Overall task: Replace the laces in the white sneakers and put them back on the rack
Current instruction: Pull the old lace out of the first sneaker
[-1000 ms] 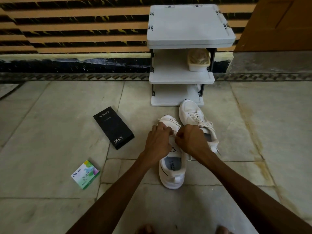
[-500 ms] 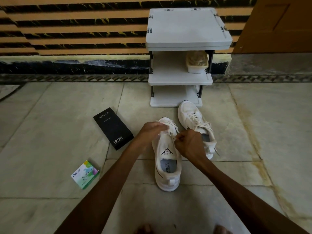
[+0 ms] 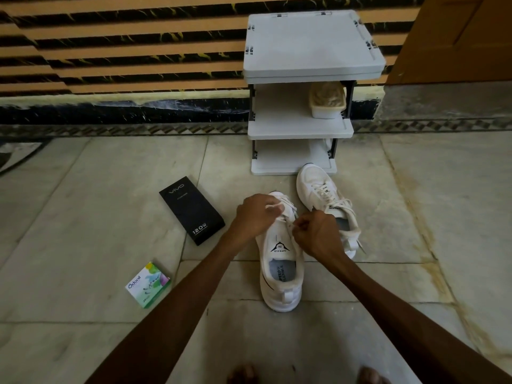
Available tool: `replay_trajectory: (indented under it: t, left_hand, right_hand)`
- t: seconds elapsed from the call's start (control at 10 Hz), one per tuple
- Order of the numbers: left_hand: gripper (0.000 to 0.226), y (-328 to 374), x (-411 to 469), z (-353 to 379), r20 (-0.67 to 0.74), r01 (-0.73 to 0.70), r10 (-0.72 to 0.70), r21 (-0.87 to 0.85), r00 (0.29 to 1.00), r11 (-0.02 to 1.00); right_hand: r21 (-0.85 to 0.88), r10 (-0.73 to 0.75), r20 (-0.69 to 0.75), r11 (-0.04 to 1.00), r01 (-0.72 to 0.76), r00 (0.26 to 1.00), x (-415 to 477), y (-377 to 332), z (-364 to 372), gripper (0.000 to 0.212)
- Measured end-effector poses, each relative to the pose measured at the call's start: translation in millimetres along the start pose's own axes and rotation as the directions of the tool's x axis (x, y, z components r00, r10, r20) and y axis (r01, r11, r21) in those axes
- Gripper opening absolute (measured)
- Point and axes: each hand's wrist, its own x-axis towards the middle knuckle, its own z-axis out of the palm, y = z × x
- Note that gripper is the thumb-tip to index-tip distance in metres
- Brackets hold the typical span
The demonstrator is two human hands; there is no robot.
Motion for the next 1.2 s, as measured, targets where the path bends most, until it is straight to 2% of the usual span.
replay_trajectory:
  t: [0.1,0.2,0.3,0.4,0.5,0.6,0.7,0.8,0.9,1.0,1.1,1.2]
  left_hand:
    - [0.015,2.2,-2.7,15.3,-0.008,-0.084,0.116,0.64,0.993,0.764]
    - [0.012,6.8,1.4,12.0,-0.032,-0.044,0.063,0.423,0.997,0.905]
    - [0.012,10.9,4.2,-10.4,-0.07,0.095,-0.204,-0.708,0.976,0.699]
    - [0.018,5.2,-0.9,-21.0,0.024,0.067,-0.181,-0.969,0.983,0.239]
    - [0.017,-0.7,-2.3,-11.6,-0.115,-0.058,-0.011,-0.58,0.993,0.812]
    - [0.021,-8.4,-2.6,2.0,0.046,-0.323,0.398,0.672,0.916,0.666]
    - [0.023,-5.1,-4.2,6.4,0.089,-0.357,0.429,0.716,0.899,0.6]
    - [0.012,7.0,-0.9,0.1,-0.051,-0.252,0.327,0.532,0.944,0.808]
    - [0.007,13.4,6.7,-20.7,-0.313,-0.05,-0.062,-0.337,0.948,0.94]
    - [0.022,14.5,5.9,-33.5,-0.071,0.05,-0.293,-0.921,0.954,0.386]
    - [0.02,13.8,-0.7,-26.0,-0.068,0.103,-0.237,-0.764,0.969,0.637]
    - [0.018,-4.7,0.5,-12.1,-0.057,-0.124,0.127,0.048,0.99,0.991]
  right_hand:
    - [0.017,0.01,-0.011,1.0,-0.01,1.0,-0.2,-0.8,1.2,0.011]
    - [0.034,0.032,-0.008,0.999,-0.032,0.999,0.6,1.5,1.4,0.011]
    - [0.071,0.048,0.002,0.996,-0.048,0.999,2.0,6.5,1.8,0.011]
    - [0.054,0.033,0.008,0.998,-0.033,0.999,3.3,6.5,3.0,0.01]
    - [0.062,0.025,0.006,0.998,-0.026,1.0,4.1,5.6,4.1,0.01]
    - [0.064,0.029,-0.002,0.998,-0.028,1.0,3.3,5.0,4.2,0.01]
    - [0.047,0.02,-0.003,0.999,-0.02,1.0,2.7,4.3,3.1,0.01]
    - [0.038,0.039,-0.014,0.999,-0.039,0.999,1.5,3.3,2.1,0.009]
    - [0.05,0.058,-0.019,0.997,-0.057,0.998,0.0,1.5,1.8,0.011]
    - [0.057,0.075,-0.02,0.996,-0.074,0.997,0.3,0.3,2.2,0.012]
    - [0.055,0.076,-0.018,0.996,-0.075,0.997,1.3,0.4,3.5,0.012]
    - [0.064,0.068,-0.025,0.996,-0.066,0.997,1.1,2.1,4.6,0.012]
